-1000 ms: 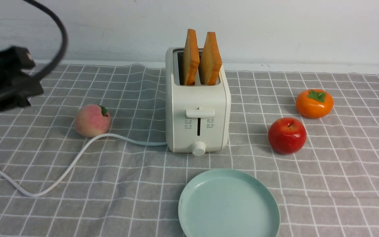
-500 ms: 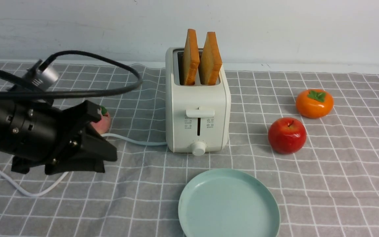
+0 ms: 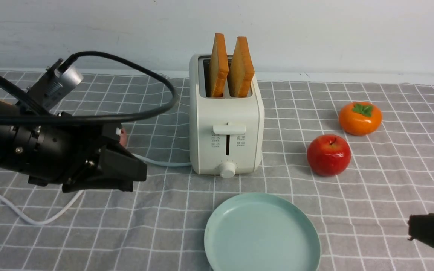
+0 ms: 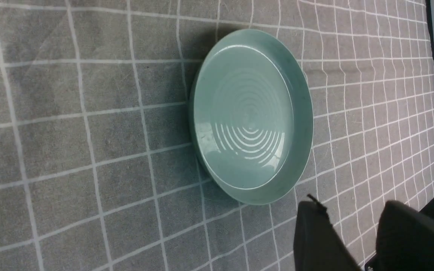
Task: Take toasted bread from bread machine on grey coffee table place on plate.
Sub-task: 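Grasp the toast slice in the toaster and pull it up out of the slot with the right gripper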
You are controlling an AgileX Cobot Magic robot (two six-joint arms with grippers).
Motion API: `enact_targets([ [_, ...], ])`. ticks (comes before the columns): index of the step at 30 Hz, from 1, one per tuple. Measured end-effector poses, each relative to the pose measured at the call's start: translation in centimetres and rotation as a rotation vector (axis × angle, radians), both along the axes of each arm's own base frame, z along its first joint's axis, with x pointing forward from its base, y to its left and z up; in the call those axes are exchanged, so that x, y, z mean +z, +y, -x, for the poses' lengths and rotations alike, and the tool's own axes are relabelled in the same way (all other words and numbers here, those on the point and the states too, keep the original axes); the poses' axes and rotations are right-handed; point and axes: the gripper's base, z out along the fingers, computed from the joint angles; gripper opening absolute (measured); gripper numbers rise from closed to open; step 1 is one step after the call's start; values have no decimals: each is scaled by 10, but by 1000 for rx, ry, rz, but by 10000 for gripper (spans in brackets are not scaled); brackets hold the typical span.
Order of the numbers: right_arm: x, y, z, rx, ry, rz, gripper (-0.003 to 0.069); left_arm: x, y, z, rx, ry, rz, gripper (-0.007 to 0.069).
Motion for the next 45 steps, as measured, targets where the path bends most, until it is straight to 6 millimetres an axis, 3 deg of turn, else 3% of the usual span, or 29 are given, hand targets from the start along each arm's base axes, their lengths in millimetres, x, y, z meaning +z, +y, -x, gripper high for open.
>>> enact_targets([
  [4,-10,9,-23,46,47,37,240,0,-1,3,-20,27,4,238],
  [9,-2,23,-51,117,50,33,240,1,-5,13,-57,31,-71,238],
  [12,14,37,-80,187,3,18,240,8,-17,32,-115,-44,-217,238],
  [15,24,44,-97,211,-25,-2,240,13,-23,44,-140,-100,-309,238],
  [18,43,57,-133,215,-66,-43,241,21,-29,59,-146,-194,-429,238],
  [22,62,71,-170,231,-95,-67,263,30,-28,61,-62,-281,-461,238],
  [26,70,91,-209,245,-127,-82,330,36,-29,54,77,-303,-375,238],
  [30,67,110,-237,243,-130,-104,399,37,-33,53,145,-258,-290,238],
  [31,63,118,-251,239,-146,-101,429,36,-35,53,155,-236,-264,238],
  [36,41,124,-287,171,-198,-73,477,37,-36,53,159,-222,-245,238],
  [41,12,127,-304,135,-168,-66,466,36,-36,53,159,-221,-247,238],
  [45,-3,128,-312,118,-152,-63,398,36,-36,53,158,-220,-247,238],
])
